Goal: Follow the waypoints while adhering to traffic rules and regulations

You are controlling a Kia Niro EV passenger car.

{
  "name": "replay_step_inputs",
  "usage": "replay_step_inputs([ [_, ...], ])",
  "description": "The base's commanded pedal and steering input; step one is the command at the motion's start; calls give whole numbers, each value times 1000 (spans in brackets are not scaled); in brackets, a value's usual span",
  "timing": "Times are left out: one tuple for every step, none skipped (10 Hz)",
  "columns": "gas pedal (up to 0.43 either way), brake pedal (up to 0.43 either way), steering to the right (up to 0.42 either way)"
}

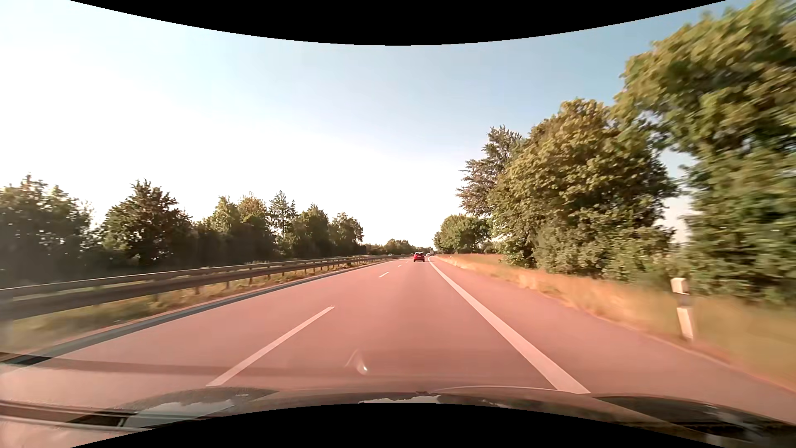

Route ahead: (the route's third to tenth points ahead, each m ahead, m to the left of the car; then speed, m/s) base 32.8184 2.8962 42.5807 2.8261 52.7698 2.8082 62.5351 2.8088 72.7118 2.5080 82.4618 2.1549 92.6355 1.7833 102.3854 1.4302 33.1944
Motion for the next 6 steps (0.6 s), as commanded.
replay_step_inputs([
  [358, 6, 1],
  [358, 6, 0],
  [358, 6, 1],
  [358, 6, 1],
  [358, 6, 1],
  [358, 6, 0],
])
